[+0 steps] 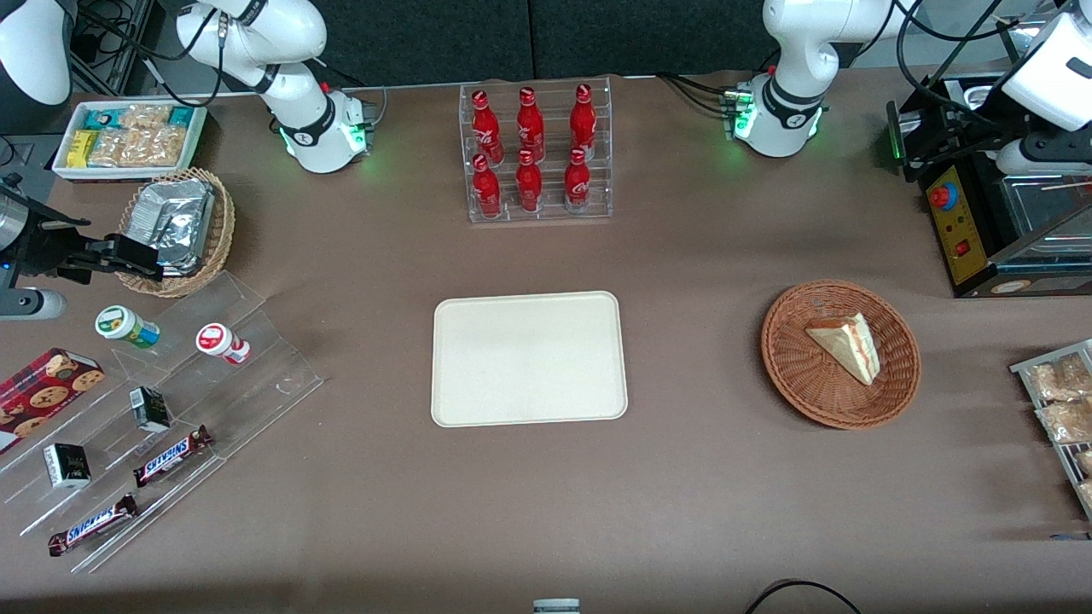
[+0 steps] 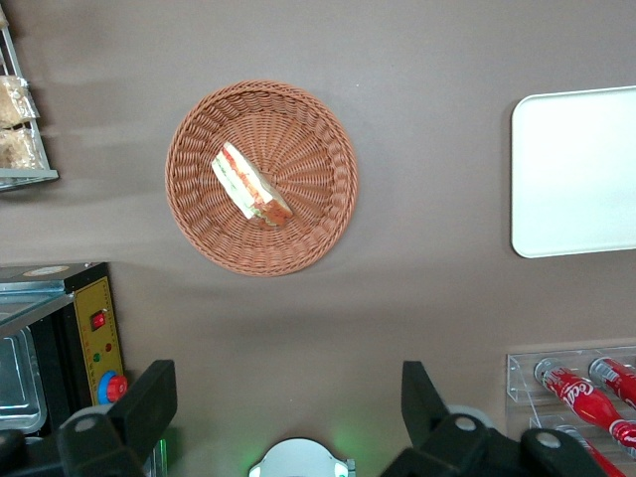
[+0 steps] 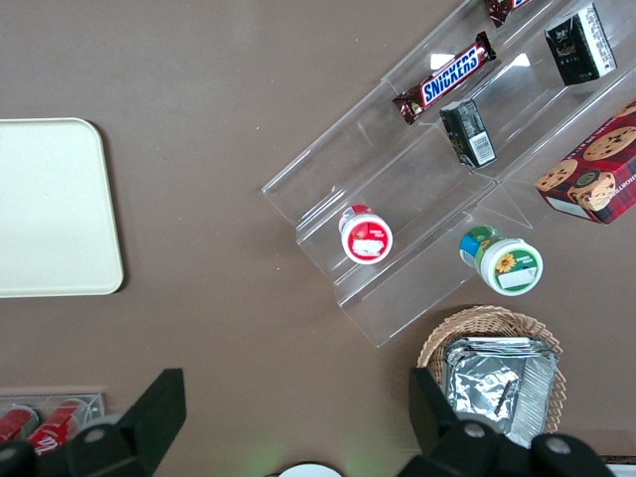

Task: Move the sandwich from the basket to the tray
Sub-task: 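Move the left gripper down over the sandwich in the wicker basket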

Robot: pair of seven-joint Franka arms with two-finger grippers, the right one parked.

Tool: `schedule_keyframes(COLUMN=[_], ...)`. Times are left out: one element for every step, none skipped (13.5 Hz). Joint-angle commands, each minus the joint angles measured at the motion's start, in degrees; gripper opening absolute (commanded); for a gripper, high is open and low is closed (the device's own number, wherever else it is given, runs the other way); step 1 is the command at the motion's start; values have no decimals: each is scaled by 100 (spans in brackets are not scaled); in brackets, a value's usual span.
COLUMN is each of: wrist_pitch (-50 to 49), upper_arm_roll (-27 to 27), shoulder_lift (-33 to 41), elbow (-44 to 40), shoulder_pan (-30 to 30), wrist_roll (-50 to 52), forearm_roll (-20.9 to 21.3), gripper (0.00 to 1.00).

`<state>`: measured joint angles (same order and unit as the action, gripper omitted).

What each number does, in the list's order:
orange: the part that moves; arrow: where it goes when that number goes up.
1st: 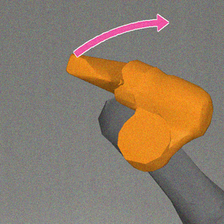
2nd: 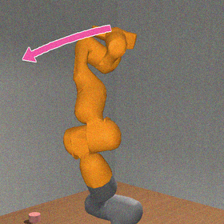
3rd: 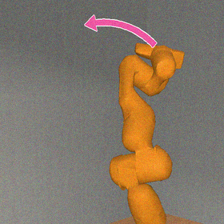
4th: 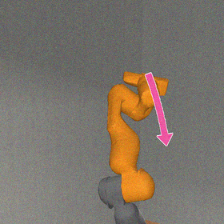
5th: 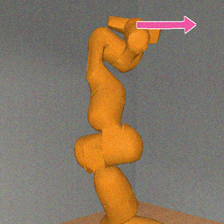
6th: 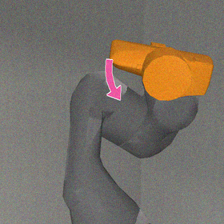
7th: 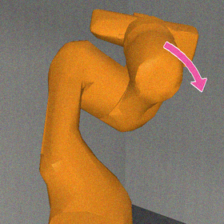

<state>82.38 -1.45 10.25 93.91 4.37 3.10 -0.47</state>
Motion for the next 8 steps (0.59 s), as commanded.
schedule_keyframes(wrist_pitch=[-38, -38, 5, 41, 189, 382, 514, 716], upper_arm_roll=[22, 22, 22, 30, 48, 65, 74, 74], shoulder_lift=[-41, -58, -163, -372, -514, -637, -804, -1058], elbow=[-128, -127, -110, -145, -128, -58, 12, 65], shoulder_pan=[37, 29, 3, -6, -15, -41, -76, -207], wrist_roll=[-99, -82, 14, 180, 469, 803, 1102, 1218], forearm_roll=[117, 126, 161, 301, 467, 486, 487, 521], gripper=[100, 100, 100, 100, 100, 100, 100, 100])
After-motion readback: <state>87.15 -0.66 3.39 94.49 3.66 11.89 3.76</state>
